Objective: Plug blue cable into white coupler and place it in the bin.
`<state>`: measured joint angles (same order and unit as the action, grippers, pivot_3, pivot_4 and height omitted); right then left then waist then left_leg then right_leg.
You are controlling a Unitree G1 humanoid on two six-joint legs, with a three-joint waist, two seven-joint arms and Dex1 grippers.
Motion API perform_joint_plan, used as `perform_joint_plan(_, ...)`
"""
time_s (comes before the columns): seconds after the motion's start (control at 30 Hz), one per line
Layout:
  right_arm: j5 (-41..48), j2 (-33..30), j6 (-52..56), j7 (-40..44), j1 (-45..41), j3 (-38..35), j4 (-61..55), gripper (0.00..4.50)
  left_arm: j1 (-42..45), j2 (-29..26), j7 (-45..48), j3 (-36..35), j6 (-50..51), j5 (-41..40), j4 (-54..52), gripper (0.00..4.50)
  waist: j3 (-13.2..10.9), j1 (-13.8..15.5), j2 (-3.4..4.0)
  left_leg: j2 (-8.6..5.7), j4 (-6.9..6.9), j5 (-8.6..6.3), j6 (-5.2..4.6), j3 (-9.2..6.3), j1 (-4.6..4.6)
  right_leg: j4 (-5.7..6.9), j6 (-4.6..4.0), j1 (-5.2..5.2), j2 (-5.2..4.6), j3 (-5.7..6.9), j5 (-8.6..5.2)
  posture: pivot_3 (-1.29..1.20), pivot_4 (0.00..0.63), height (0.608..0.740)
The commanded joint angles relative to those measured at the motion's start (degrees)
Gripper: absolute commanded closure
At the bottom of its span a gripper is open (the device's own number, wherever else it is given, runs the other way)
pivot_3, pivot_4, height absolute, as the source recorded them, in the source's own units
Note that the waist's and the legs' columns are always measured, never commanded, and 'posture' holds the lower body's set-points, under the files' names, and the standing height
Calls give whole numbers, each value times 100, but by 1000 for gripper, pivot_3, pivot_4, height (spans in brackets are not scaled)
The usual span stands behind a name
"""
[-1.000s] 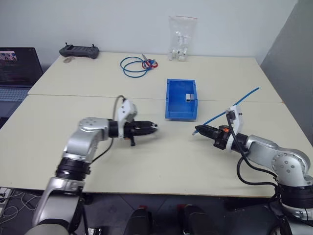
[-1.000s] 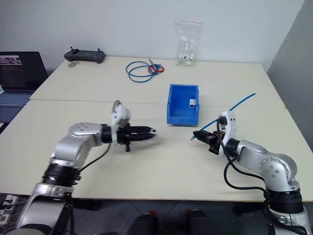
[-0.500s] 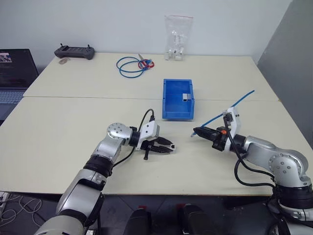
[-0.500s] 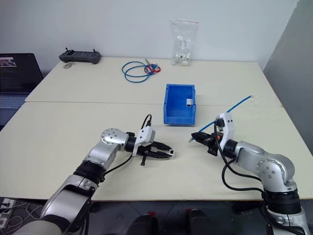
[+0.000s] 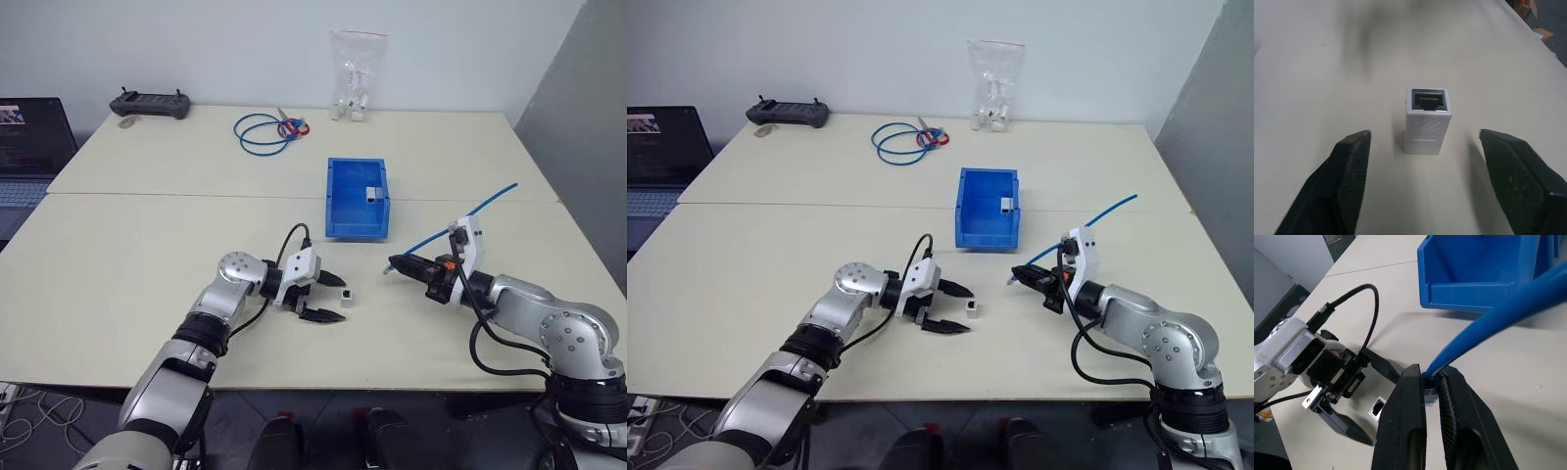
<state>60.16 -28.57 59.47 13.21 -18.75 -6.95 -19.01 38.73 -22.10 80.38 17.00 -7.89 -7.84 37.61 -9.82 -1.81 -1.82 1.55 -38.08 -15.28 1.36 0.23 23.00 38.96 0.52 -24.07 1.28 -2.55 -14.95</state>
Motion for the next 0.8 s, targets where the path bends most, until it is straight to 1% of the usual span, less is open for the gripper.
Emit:
perform_joint_plan(0.03,26,37,27,-2,-91,-130,-111,4392,-6,58,-80,-113,-11,-32,-265,215,0,0,0,0,0,0,0,-1,0,0,0,0,0,0,0,0,150,740)
perform_joint_plan(0.17,-5,43,48,15,-118,-127,-82,4392,59,96,-226,-149,-72,12,-170,215,0,2,0,-1,0,0,0,0,0,1,0,0,0,0,0,0,150,740)
perform_joint_plan(0.3,-30,62,67,25,-137,-137,-61,4392,144,63,-189,-179,-26,0,-59,908,0,1,0,-1,0,0,0,0,0,0,0,0,0,0,0,0,150,740)
perform_joint_plan(0.33,-31,69,73,23,-138,-142,-61,4392,153,54,-145,-183,22,-21,-52,1207,0,1,0,-1,0,0,0,-1,0,0,0,0,0,1,0,0,150,740)
perform_joint_plan(0.37,-36,75,75,24,-138,-145,-61,4392,159,55,-126,-191,55,-35,-46,1389,0,1,0,-1,0,0,0,-1,0,1,0,0,0,1,0,0,150,740)
perform_joint_plan(0.4,-42,81,76,23,-137,-147,-61,4392,162,54,-109,-190,62,-33,-37,1665,0,1,0,-1,0,0,0,-1,-1,1,0,0,0,0,0,0,150,740)
perform_joint_plan(0.43,-44,85,78,23,-135,-150,-64,4392,165,52,-93,-183,52,-22,-26,1828,0,0,0,-1,0,0,0,-1,0,1,0,0,0,1,0,0,150,740)
perform_joint_plan(0.5,-35,91,84,28,-123,-151,-81,4392,164,53,-73,-184,40,-11,-10,2328,0,1,0,-1,0,0,0,0,0,0,0,0,0,0,0,0,150,740)
perform_joint_plan(0.7,-91,5,107,96,-95,-83,-203,4392,115,50,-20,-214,61,-43,-26,3624,0,0,0,-1,0,0,0,-1,0,0,0,0,0,0,0,0,150,740)
perform_joint_plan(0.73,-195,-55,63,167,-104,7,-276,4392,109,58,-44,-229,75,-48,-30,3750,0,1,0,-1,0,0,0,-1,0,0,0,0,0,1,0,0,150,740)
perform_joint_plan(0.8,-528,-223,-129,425,-161,345,-547,4392,99,91,-111,-248,149,-53,-63,3749,0,-1,0,-1,0,0,0,-1,0,0,0,0,0,0,0,0,150,740)
